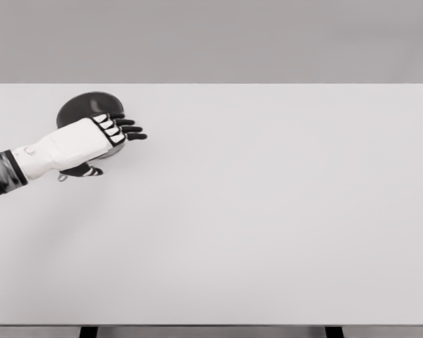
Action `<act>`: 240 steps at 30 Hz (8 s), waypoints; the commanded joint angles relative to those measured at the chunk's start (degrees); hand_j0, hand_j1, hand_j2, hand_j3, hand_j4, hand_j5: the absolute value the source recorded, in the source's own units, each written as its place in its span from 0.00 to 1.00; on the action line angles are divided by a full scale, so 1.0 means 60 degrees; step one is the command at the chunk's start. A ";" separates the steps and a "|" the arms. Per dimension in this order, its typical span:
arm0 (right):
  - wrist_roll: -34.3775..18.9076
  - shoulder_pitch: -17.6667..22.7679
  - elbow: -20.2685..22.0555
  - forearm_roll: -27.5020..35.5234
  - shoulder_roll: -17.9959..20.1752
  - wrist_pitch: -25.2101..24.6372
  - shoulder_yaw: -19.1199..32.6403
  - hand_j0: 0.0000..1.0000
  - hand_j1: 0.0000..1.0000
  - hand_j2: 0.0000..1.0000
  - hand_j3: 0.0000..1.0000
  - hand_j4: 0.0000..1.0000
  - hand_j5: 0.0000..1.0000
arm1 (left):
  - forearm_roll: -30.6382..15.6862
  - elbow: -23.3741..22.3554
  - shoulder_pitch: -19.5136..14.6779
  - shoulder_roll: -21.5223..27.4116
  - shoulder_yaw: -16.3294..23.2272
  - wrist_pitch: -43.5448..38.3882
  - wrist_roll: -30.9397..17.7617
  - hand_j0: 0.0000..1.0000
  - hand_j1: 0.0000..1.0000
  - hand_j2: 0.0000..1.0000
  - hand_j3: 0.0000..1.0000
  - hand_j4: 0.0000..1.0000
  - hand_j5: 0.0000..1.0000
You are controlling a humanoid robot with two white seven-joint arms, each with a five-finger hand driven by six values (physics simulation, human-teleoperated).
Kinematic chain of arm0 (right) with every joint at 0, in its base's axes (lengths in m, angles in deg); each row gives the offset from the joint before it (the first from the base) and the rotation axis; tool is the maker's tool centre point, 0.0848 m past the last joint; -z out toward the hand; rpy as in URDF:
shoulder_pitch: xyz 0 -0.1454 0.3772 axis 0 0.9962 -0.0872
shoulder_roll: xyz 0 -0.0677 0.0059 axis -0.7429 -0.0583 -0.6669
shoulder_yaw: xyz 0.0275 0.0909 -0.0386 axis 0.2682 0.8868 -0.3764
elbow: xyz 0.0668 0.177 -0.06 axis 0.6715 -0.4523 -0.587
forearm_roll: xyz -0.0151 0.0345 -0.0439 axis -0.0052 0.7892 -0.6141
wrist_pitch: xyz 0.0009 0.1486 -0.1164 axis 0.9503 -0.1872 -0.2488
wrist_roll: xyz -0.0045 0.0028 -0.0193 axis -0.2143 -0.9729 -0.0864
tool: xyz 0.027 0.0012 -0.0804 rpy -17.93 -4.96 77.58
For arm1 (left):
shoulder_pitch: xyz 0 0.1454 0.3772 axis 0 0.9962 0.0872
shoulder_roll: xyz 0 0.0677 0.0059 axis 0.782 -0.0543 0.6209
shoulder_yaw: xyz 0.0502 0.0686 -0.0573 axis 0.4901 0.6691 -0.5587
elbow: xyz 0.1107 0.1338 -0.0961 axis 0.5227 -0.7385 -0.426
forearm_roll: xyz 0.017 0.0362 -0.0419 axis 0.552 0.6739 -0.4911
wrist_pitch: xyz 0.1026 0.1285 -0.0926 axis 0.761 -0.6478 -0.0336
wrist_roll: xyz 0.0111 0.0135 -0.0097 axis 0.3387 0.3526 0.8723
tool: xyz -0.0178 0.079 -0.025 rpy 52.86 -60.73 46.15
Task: Rotate pot handle
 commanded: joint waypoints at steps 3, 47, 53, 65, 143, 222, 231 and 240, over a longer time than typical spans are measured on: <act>-0.0002 0.0000 -0.0001 -0.0001 0.0000 -0.0002 -0.0001 1.00 1.00 1.00 1.00 1.00 1.00 | 0.0079 -0.0206 0.0000 0.0006 -0.0017 -0.0009 -0.0004 1.00 1.00 1.00 1.00 1.00 1.00; -0.0002 0.0000 -0.0001 -0.0001 0.0000 -0.0002 -0.0001 1.00 1.00 1.00 1.00 1.00 1.00 | 0.0753 -0.1070 -0.0044 0.0152 -0.0588 -0.0009 -0.0004 1.00 1.00 1.00 1.00 1.00 1.00; -0.0002 0.0000 -0.0001 -0.0001 0.0000 -0.0002 -0.0001 1.00 1.00 1.00 1.00 1.00 1.00 | 0.0753 -0.1202 -0.0161 0.0167 -0.0603 -0.0009 0.0011 1.00 1.00 1.00 1.00 1.00 1.00; -0.0002 0.0000 -0.0001 -0.0001 0.0000 -0.0002 -0.0001 1.00 1.00 1.00 1.00 1.00 1.00 | 0.0782 -0.1510 -0.0220 0.0430 -0.0617 -0.0009 -0.0004 1.00 1.00 1.00 1.00 1.00 1.00; -0.0002 0.0000 -0.0001 -0.0001 0.0000 -0.0002 -0.0001 1.00 1.00 1.00 1.00 1.00 1.00 | 0.1485 -0.3385 -0.1113 0.0313 -0.1101 -0.0009 0.0025 1.00 1.00 1.00 1.00 1.00 1.00; -0.0002 0.0000 -0.0001 -0.0001 0.0000 -0.0002 -0.0001 1.00 1.00 1.00 1.00 1.00 1.00 | 0.0943 -0.7223 -0.3399 -0.1020 -0.1101 -0.0009 0.0069 1.00 1.00 1.00 1.00 1.00 1.00; -0.0002 0.0000 -0.0001 -0.0001 0.0000 -0.0002 -0.0001 1.00 1.00 1.00 1.00 1.00 1.00 | -0.1415 -0.4001 -0.1275 0.0401 -0.2256 -0.0009 0.0099 1.00 1.00 1.00 1.00 1.00 1.00; -0.0002 0.0000 -0.0001 -0.0001 0.0000 -0.0002 -0.0001 1.00 1.00 1.00 1.00 1.00 1.00 | -0.2778 0.0758 0.2107 -0.0330 -0.4674 -0.0009 0.0099 1.00 1.00 1.00 1.00 1.00 1.00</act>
